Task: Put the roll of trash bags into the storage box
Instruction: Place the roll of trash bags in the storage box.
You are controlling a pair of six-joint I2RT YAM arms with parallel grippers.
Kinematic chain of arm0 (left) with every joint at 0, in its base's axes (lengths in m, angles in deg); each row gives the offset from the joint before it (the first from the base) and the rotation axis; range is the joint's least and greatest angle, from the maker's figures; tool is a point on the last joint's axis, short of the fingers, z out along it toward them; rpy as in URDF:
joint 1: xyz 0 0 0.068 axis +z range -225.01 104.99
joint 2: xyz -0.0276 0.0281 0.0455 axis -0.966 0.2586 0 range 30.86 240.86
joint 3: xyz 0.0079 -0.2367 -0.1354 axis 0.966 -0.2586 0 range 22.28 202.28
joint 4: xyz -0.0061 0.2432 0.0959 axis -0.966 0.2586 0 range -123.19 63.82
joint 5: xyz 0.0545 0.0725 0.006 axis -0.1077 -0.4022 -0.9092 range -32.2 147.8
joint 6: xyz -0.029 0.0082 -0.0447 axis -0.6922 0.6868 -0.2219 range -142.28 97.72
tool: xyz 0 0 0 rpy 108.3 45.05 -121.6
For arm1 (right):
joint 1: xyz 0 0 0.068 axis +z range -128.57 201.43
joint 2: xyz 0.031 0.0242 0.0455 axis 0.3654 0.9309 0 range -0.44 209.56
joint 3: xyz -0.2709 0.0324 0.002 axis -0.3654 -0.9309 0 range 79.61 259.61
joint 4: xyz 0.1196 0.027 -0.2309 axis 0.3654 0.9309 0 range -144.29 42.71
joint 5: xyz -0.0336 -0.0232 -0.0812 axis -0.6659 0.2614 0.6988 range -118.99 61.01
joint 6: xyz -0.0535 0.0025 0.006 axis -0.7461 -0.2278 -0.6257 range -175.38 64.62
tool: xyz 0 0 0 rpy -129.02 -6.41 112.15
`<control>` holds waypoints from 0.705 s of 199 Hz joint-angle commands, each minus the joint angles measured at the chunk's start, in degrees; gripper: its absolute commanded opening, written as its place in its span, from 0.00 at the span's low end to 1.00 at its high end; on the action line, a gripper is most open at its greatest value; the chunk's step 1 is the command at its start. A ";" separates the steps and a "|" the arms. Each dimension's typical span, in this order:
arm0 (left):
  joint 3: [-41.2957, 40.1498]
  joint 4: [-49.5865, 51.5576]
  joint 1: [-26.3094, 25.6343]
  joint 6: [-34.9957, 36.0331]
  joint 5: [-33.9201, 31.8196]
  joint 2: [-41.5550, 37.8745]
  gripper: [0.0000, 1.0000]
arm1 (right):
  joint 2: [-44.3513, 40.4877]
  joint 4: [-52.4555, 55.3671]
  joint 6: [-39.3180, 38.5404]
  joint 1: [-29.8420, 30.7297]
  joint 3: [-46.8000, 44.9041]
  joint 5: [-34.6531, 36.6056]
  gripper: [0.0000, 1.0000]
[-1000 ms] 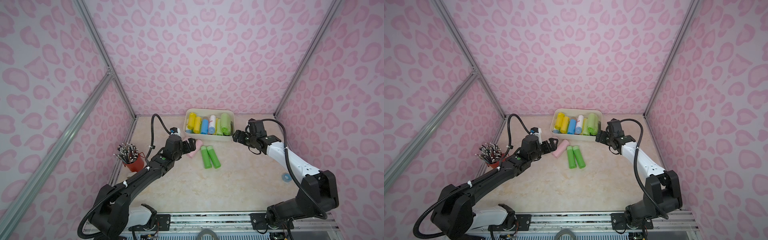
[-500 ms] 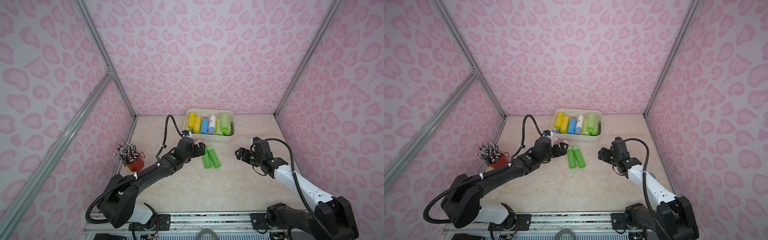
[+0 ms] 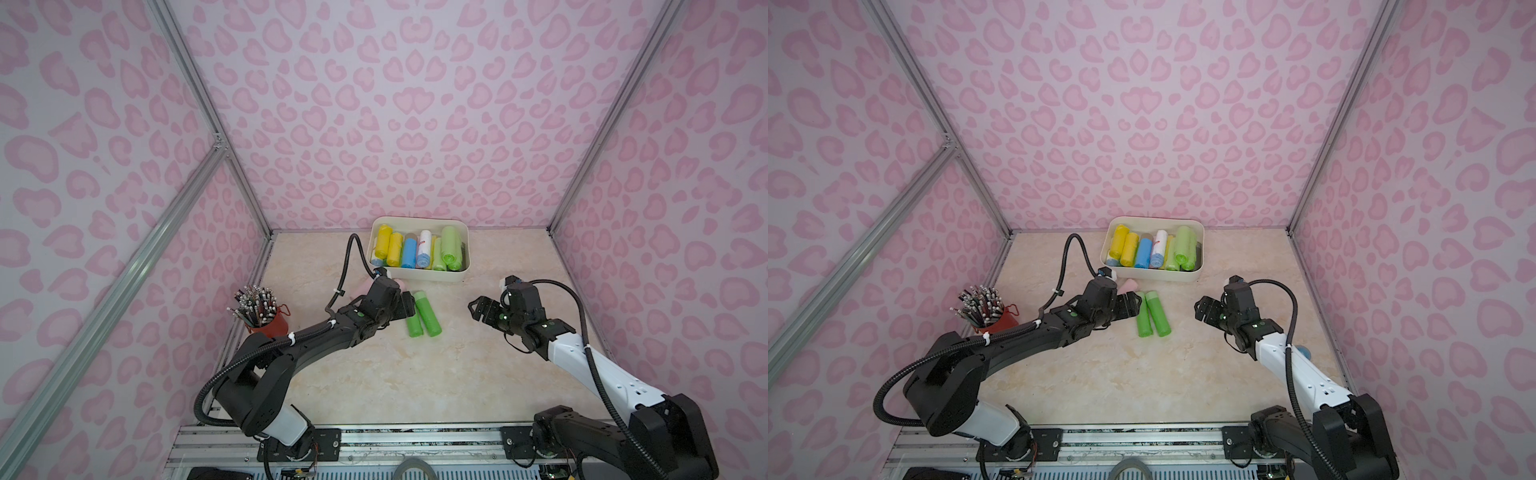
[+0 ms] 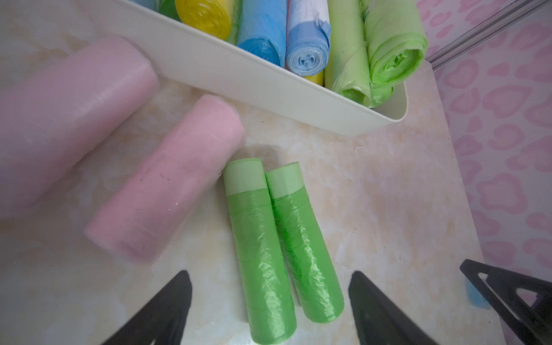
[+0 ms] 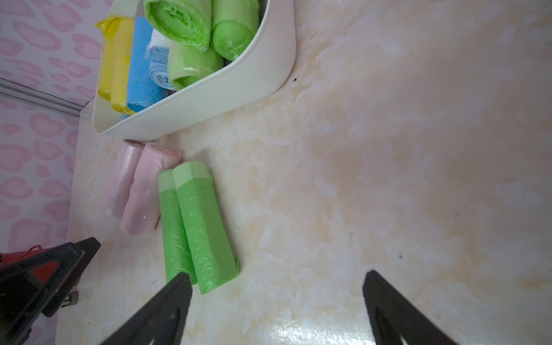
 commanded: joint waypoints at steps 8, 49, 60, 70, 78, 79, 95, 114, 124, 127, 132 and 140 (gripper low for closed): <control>1.50 0.23 -0.23 0.80 -0.02 2.31 0.82 | -0.21 -0.94 -0.01 0.03 -0.39 -0.12 0.91; 3.00 0.11 -0.68 1.90 0.90 6.36 0.76 | -1.50 -0.25 0.12 0.03 -0.58 0.10 0.91; 4.40 2.02 -1.06 2.95 -0.89 7.98 0.75 | -1.92 0.16 0.12 0.03 -0.67 0.38 0.91; 5.70 3.58 -1.41 3.79 -1.86 9.46 0.73 | -2.40 0.44 0.07 0.03 -0.80 0.67 0.91; 6.17 3.85 -1.61 4.13 -1.90 10.30 0.72 | -2.62 0.64 0.07 0.03 -1.00 0.84 0.91; 6.19 3.85 -1.62 4.14 -1.85 10.39 0.72 | -2.67 0.65 0.07 0.03 -1.01 0.89 0.91; 6.08 2.93 -1.88 4.05 -0.65 11.46 0.71 | -3.05 1.08 0.07 0.03 -1.33 1.20 0.91; 6.55 2.75 -2.31 3.95 -0.69 12.85 0.69 | -3.49 1.71 0.10 0.03 -1.54 1.37 0.91; 6.83 2.88 -2.36 3.79 -0.78 13.74 0.66 | -3.84 2.10 0.16 0.03 -1.63 1.53 0.91; 6.88 2.86 -2.49 3.73 -0.76 14.00 0.66 | -3.96 2.19 0.16 0.03 -1.63 1.59 0.91; 6.97 2.80 -2.51 3.71 -0.71 14.36 0.65 | -4.16 2.27 0.23 0.03 -1.64 1.68 0.91; 7.00 2.80 -2.60 3.58 -0.72 14.87 0.65 | -4.46 2.38 0.25 0.03 -1.74 1.73 0.91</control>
